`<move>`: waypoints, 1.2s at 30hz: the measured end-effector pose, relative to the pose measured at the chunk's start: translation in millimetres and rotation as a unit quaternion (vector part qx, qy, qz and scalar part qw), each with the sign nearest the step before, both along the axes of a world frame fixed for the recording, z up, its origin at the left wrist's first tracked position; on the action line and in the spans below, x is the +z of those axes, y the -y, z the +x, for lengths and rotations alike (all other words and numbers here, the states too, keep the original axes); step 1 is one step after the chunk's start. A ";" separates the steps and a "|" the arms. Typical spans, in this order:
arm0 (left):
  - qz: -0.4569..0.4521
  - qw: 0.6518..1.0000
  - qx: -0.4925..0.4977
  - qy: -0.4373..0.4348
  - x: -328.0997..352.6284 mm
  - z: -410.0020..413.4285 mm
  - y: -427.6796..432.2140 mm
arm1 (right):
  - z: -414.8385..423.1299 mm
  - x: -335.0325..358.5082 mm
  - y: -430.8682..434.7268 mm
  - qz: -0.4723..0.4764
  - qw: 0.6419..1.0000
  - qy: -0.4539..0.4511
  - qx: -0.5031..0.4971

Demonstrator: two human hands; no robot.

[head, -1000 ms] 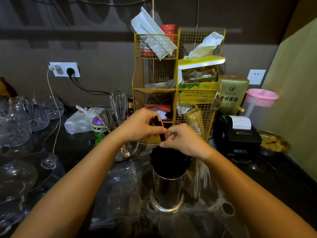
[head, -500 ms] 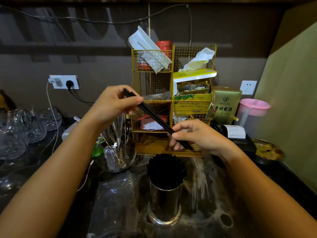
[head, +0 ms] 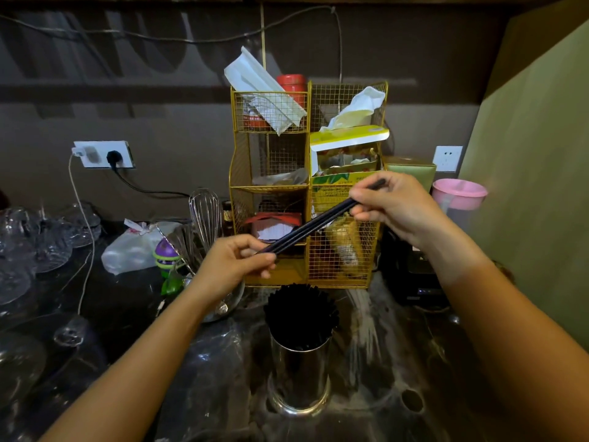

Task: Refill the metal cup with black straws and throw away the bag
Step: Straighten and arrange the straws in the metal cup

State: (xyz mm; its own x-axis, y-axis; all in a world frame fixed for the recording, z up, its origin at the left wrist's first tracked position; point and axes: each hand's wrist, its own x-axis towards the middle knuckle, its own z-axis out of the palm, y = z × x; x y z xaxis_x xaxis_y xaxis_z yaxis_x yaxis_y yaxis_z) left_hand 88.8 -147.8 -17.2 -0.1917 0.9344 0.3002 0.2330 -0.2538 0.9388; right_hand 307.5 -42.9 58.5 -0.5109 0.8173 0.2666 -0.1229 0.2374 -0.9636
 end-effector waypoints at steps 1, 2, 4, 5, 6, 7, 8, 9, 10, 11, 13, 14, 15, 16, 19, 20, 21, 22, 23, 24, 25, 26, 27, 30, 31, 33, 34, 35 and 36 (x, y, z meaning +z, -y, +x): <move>-0.010 1.000 -0.014 -0.020 -2.9 3.8 -2.2 | -1.2 2.5 0.5 0.010 1.000 -0.004 -0.002; -0.016 0.998 -0.027 -0.053 -5.6 5.8 -5.2 | -2.5 4.9 1.4 0.025 1.000 -0.001 -0.003; -0.024 0.986 -0.037 -0.161 -6.3 10.5 -10.2 | -5.7 9.4 5.2 0.077 0.996 0.033 0.002; -0.024 0.975 -0.037 -0.217 -5.3 13.8 -12.8 | -7.4 11.5 7.6 0.112 0.992 0.064 0.002; -0.023 0.965 -0.039 -0.258 -4.1 17.7 -15.1 | -9.0 13.8 10.3 0.147 0.984 0.100 0.000; -0.019 0.957 -0.044 -0.286 -1.8 22.9 -16.8 | -10.5 16.5 13.3 0.178 0.975 0.133 -0.004; -0.017 0.952 -0.049 -0.302 1.3 27.1 -18.6 | -12.1 19.2 16.0 0.203 0.966 0.159 -0.008; -0.018 0.949 -0.055 -0.310 5.2 31.2 -20.4 | -13.6 22.0 18.7 0.225 0.958 0.179 -0.009; -0.017 0.948 -0.062 -0.313 10.1 35.3 -21.3 | -15.1 24.7 20.9 0.245 0.950 0.196 -0.009; -0.017 0.948 -0.069 -0.311 14.6 39.6 -22.2 | -16.5 27.4 23.3 0.263 0.941 0.213 -0.008; -0.012 0.952 -0.083 -0.295 21.5 46.0 -25.2 | -19.1 30.9 26.9 0.296 0.924 0.242 -0.008; -0.004 0.953 -0.088 -0.288 22.9 46.9 -26.8 | -20.6 31.2 28.1 0.310 0.917 0.253 -0.009; -0.001 0.955 -0.094 -0.281 23.0 47.4 -27.3 | -22.0 30.4 29.0 0.320 0.910 0.263 -0.010; -0.003 0.957 -0.099 -0.274 21.0 46.8 -28.6 | -23.7 28.4 29.6 0.326 0.905 0.273 -0.011; -0.025 0.959 -0.121 -0.256 13.4 45.4 -27.7 | -28.5 16.6 30.0 0.313 0.902 0.296 -0.001; -0.033 0.961 -0.124 -0.245 11.0 45.1 -26.4 | -30.1 11.4 30.0 0.307 0.903 0.302 0.005; -0.040 0.964 -0.120 -0.235 7.8 44.3 -25.8 | -31.9 5.7 30.0 0.303 0.901 0.310 0.011; -0.044 0.966 -0.120 -0.223 4.5 43.7 -25.2 | -34.2 -0.4 30.1 0.301 0.898 0.320 0.016; -0.046 0.967 -0.119 -0.218 0.9 42.5 -24.9 | -36.8 -6.7 30.7 0.297 0.896 0.329 0.021; -0.051 0.967 -0.112 -0.221 -3.3 41.0 -24.5 | -39.6 -13.8 31.0 0.290 0.895 0.338 0.026; -0.058 0.966 -0.101 -0.229 -8.4 39.1 -24.5 | -42.5 -20.5 31.8 0.285 0.894 0.345 0.029; -0.063 0.965 -0.090 -0.237 -13.9 37.4 -24.6 | -45.6 -27.2 31.9 0.285 0.892 0.349 0.028; -0.064 0.965 -0.077 -0.242 -19.0 36.2 -23.8 | -48.2 -33.6 31.8 0.285 0.892 0.350 0.027; -0.046 0.970 -0.034 -0.237 -30.3 35.5 -21.9 | -53.6 -50.1 30.3 0.281 0.894 0.348 0.030; -0.041 0.970 -0.023 -0.237 -33.6 36.0 -21.5 | -54.4 -54.5 29.9 0.280 0.895 0.346 0.029; -0.043 0.971 -0.012 -0.234 -38.5 37.5 -20.2 | -55.3 -60.8 30.3 0.279 0.894 0.349 0.026; -0.047 0.972 -0.009 -0.232 -40.3 38.4 -20.0 | -55.3 -63.6 31.0 0.280 0.893 0.351 0.026; -0.050 0.971 -0.004 -0.234 -42.2 39.3 -20.0 | -55.3 -66.3 31.7 0.282 0.892 0.353 0.028; -0.052 0.968 0.005 -0.245 -44.3 40.2 -20.2 | -55.1 -69.0 32.4 0.288 0.888 0.357 0.030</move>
State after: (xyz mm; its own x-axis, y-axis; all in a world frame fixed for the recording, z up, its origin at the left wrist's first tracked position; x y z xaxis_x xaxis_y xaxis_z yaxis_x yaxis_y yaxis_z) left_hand 129.0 -127.6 -61.5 -0.0588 0.9634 0.2615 0.6594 -0.1592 0.7348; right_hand 252.4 -75.3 -10.5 -0.7552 0.6163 0.2230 0.4415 0.7298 -0.5220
